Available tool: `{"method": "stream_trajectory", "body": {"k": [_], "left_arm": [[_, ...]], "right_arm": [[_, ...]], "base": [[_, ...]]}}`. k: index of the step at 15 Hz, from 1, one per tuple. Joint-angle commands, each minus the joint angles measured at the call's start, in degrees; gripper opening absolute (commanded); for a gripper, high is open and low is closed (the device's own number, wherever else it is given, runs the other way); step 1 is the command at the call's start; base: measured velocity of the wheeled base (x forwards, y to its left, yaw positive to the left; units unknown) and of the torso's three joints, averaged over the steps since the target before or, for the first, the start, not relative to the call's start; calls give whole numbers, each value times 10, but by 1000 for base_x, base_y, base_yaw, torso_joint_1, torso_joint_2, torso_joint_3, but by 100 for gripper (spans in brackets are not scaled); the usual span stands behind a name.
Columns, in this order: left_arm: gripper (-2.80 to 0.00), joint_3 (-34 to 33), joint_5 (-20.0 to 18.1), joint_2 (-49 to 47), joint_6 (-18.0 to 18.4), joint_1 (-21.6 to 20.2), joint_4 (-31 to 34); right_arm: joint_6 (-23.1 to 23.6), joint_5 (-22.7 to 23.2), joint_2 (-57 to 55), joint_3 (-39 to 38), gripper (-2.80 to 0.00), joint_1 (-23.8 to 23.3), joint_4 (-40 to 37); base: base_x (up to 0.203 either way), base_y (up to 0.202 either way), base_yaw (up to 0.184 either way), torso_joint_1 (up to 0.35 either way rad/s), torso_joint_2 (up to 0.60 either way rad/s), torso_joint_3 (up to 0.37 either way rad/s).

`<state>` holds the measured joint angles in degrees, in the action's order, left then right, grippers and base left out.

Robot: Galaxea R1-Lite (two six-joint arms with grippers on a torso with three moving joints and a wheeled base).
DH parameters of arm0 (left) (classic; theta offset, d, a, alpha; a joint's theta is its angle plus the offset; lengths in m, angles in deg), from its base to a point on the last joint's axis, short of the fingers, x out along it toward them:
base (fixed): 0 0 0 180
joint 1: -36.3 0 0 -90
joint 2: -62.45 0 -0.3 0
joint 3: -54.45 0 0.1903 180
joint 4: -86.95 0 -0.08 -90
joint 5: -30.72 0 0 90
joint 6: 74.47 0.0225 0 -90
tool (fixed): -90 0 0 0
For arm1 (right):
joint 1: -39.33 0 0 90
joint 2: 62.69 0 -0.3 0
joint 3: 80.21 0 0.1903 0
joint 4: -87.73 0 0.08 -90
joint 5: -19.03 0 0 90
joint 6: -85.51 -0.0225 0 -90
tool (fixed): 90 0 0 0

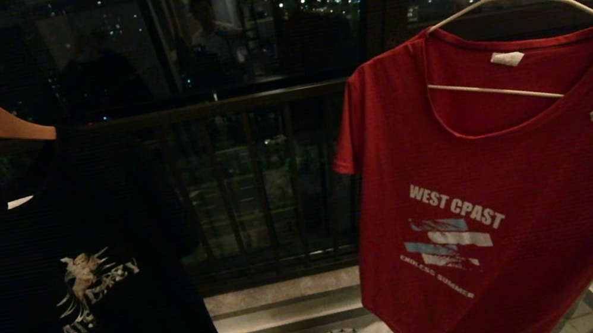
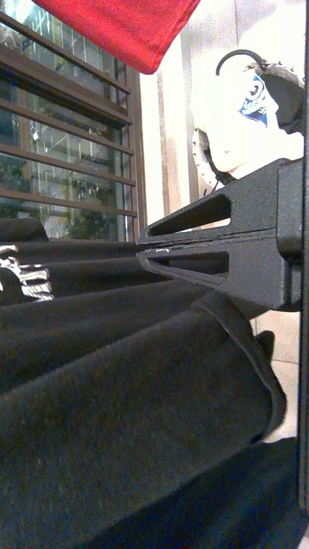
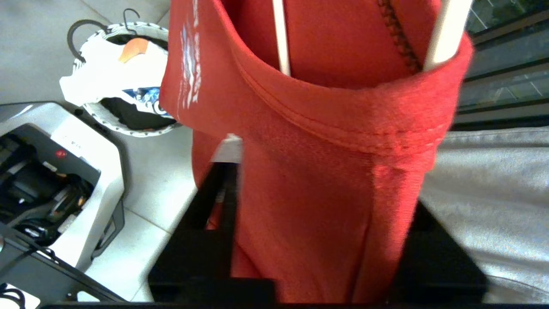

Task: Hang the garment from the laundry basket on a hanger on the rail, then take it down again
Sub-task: Take the clothes off the clothes rack

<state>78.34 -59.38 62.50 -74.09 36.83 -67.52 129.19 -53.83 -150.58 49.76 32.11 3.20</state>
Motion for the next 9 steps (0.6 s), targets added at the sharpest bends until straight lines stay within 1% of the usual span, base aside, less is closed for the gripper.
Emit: {"method": "stream_trajectory", "body": {"k": [1, 9], "left_arm": [[-280, 0, 0, 1, 0, 0, 0], [-280, 0, 0, 1, 0, 0, 0]], "right_arm": [[3, 1, 1, -2, -280, 0, -4], [3, 2, 4, -4, -280, 0, -5]], "base": [[0, 0, 0, 0, 0, 0], [0, 0, 0, 0, 0, 0]]}}
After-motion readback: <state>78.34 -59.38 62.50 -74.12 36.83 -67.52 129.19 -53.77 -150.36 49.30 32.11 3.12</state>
